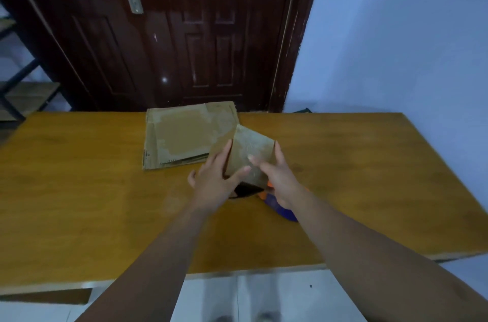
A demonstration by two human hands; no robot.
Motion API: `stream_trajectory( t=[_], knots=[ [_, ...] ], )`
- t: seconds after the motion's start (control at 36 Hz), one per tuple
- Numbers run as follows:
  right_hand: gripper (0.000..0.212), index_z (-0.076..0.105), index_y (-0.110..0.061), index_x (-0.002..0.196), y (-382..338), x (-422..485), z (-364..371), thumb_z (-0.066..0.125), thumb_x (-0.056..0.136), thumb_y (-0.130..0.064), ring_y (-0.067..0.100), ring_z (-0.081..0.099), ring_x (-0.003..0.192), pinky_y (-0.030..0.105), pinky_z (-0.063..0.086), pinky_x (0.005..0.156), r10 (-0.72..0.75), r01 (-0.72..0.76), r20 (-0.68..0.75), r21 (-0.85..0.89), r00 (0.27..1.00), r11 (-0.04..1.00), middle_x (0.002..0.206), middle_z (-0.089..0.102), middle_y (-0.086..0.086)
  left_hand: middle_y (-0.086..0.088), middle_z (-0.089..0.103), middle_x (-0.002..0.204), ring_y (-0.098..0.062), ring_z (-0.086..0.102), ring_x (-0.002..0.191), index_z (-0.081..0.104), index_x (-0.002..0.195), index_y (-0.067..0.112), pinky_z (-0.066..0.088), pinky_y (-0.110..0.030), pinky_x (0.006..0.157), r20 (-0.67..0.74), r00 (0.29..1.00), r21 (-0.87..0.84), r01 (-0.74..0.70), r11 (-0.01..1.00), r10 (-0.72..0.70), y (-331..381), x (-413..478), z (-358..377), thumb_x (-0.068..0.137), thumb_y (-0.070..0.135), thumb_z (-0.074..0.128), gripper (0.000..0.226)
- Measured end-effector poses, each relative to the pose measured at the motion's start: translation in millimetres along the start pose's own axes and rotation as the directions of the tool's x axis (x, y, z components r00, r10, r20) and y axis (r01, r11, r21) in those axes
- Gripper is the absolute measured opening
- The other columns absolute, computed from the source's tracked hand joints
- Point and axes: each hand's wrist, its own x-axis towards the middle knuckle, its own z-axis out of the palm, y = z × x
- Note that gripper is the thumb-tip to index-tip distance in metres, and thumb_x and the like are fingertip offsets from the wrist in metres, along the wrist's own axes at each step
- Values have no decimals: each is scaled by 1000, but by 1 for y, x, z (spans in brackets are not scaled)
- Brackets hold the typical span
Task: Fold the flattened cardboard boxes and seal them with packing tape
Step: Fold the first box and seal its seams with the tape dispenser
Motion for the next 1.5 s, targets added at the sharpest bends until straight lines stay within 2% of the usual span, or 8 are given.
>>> stream_trajectory(
  t=[0.17,0.42,0.75,0.89,1.0,1.14,1.31,1.5],
  knots=[
    [144,-11,-45,148,-12,-1,6,80,39,-69,31,26,141,58,31,109,5,-5,-16,-12,1000,1000,159,15,1,11,35,146,-18,28,129,-3,149,41,13,-42,107,-55,989,220,-122,968,138,8,-4,7,75,57,61,98],
    [117,-3,-44,150,-14,-2,7,77,65,-60,37,46,126,56,42,101,138,-135,-57,56,989,989,148,36,8,4,27,151,-18,23,136,-13,151,22,5,-43,114,127,933,328,-360,873,337,22,0,1,67,84,47,120],
    [79,65,-12,122,-21,5,-63,57,73,-73,40,64,104,45,55,80,315,-326,98,416,944,849,117,65,24,1,-10,160,-23,-7,146,-11,151,31,-4,-46,116,46,896,509,-402,761,442,23,24,5,67,76,58,117],
    [85,65,-9,120,-22,19,-101,63,66,-74,41,66,99,48,55,82,393,-391,103,483,914,783,114,65,26,1,-13,160,-25,-1,147,-9,151,31,18,-44,115,-32,987,1,-155,988,155,34,39,13,55,71,63,127],
    [85,64,-8,119,-22,38,-135,63,67,-76,44,66,99,51,55,83,421,-415,118,532,899,738,112,66,28,2,21,157,-22,29,140,0,152,33,35,-32,98,107,994,-462,84,883,-39,48,54,28,65,62,65,112],
    [91,67,-3,106,-31,67,-179,56,63,-84,43,69,83,37,60,56,493,-453,77,536,867,713,92,69,29,23,45,118,1,46,103,26,147,30,42,-7,68,179,983,-489,133,862,-50,85,86,68,73,61,55,86],
    [86,60,-6,118,-43,106,-243,49,72,-78,41,68,92,37,59,60,439,-366,-23,512,898,777,107,67,27,0,36,150,-24,37,134,24,149,31,36,-49,107,249,945,-557,318,767,-211,120,140,130,90,54,50,68],
    [69,59,-14,115,-49,136,-295,48,78,-72,36,66,97,36,59,66,327,-283,-68,358,942,890,111,64,20,-2,49,133,-21,51,109,46,135,27,53,-48,88,267,863,-696,480,534,-429,142,189,190,91,56,46,52]
  ],
)
